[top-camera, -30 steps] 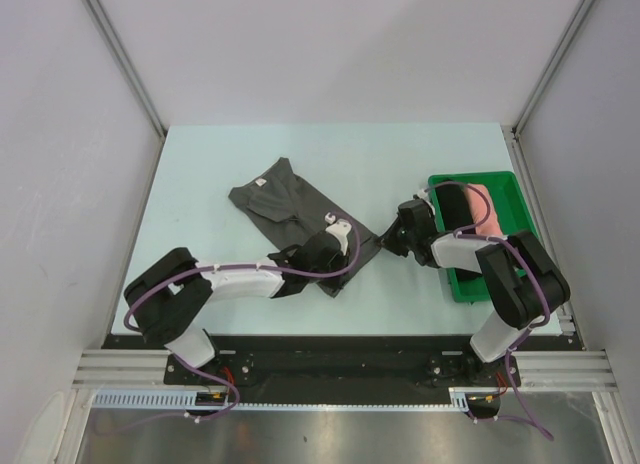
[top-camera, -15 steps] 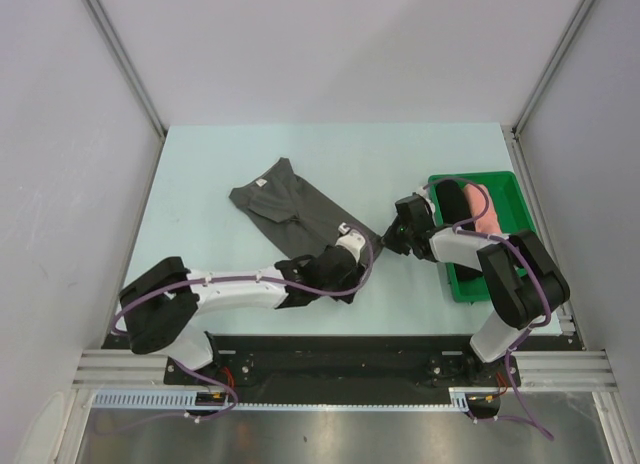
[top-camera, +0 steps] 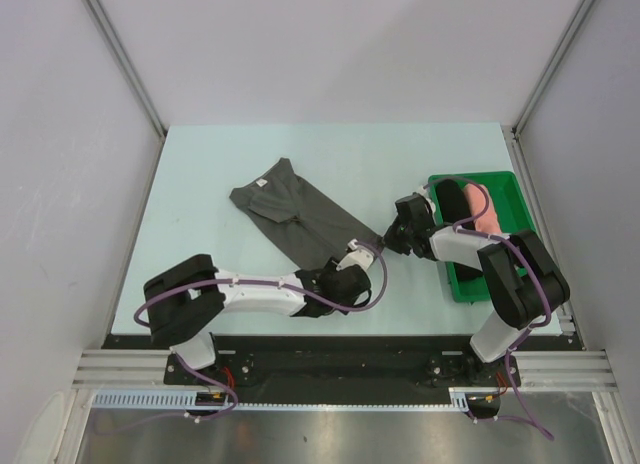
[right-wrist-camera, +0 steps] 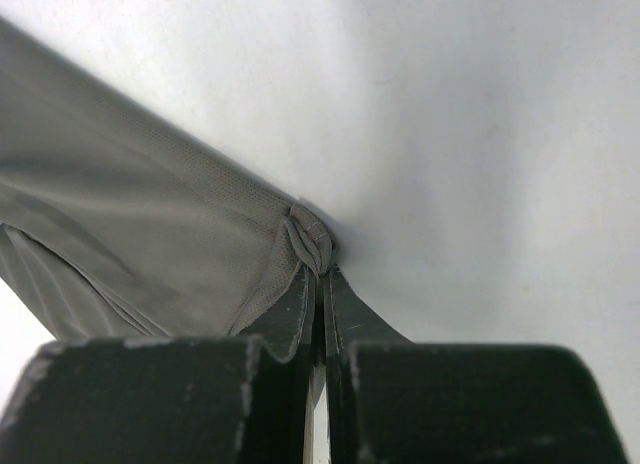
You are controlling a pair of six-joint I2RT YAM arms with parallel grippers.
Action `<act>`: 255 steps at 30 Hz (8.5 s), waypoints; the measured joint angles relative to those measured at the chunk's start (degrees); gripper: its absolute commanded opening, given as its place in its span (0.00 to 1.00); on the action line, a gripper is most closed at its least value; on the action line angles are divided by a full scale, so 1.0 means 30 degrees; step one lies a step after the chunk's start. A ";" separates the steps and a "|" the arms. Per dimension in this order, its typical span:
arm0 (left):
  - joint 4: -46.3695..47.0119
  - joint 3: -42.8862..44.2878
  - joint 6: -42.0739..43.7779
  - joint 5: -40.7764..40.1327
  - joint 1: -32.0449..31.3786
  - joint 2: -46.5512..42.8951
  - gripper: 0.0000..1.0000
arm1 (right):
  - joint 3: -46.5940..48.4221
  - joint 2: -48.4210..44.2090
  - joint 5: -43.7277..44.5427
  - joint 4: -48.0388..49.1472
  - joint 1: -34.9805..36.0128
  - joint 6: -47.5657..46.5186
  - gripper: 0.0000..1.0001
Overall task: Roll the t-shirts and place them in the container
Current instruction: Roll the T-shirt to the center of the board.
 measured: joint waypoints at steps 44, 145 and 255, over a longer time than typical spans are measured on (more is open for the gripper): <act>0.9697 -0.4415 -0.3388 1.2597 0.2943 -0.1362 0.17 | 0.4000 -0.2011 0.3934 -1.2495 -0.0838 0.2630 0.00; 1.5125 -0.4554 -0.9092 1.5191 0.5442 0.2076 0.00 | 1.2043 0.5428 0.8349 -1.8695 0.0823 0.3322 1.00; 0.3745 -0.1399 -0.4189 1.1905 0.2841 -0.0583 0.20 | -0.0619 -0.2463 0.1763 -0.4517 0.2361 -0.1792 0.13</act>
